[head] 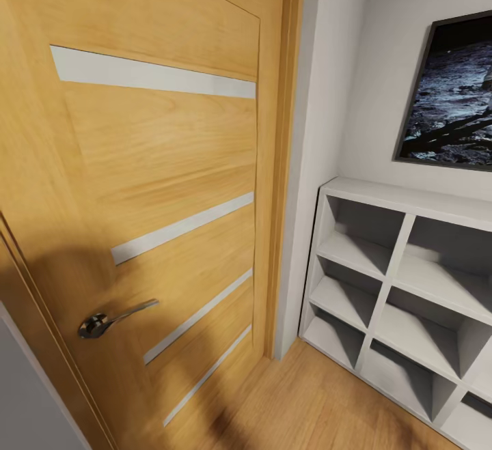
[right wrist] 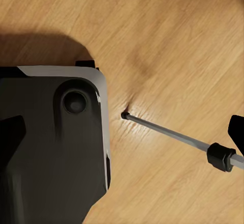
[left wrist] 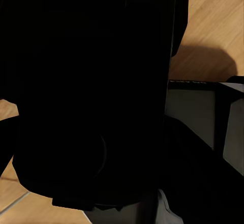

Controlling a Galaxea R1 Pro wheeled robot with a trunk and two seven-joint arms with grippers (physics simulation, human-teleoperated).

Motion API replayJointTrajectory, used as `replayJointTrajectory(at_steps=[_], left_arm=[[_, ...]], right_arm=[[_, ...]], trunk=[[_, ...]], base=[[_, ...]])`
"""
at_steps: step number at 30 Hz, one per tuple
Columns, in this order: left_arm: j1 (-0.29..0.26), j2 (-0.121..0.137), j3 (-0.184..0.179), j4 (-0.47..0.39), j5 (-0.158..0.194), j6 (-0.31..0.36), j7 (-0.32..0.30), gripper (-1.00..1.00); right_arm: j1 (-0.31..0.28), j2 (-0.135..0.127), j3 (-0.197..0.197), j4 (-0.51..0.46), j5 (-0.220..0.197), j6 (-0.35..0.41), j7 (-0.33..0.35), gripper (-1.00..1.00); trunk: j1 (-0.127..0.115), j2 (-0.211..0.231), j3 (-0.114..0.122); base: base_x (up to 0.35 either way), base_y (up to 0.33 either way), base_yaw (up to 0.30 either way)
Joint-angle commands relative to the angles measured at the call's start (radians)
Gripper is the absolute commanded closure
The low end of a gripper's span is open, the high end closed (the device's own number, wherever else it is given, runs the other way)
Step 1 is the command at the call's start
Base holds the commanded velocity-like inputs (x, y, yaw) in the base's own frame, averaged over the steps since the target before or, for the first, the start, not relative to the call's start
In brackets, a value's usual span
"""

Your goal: Attach the digital camera to the camera tripod in the bedroom.

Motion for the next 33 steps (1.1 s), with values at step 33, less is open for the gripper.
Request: replayJointTrajectory(at_steps=[33], left_arm=[[0.0, -0.011, -0.008, 0.0, 0.008, 0.006, -0.004, 1.0]], right_arm=[[-0.001, 0.002, -0.002, 0.003, -0.006, -0.005, -0.002, -1.0]], trunk=[[0.0, -0.001, 0.0]], base=[[0.0, 0.001, -0.064]])
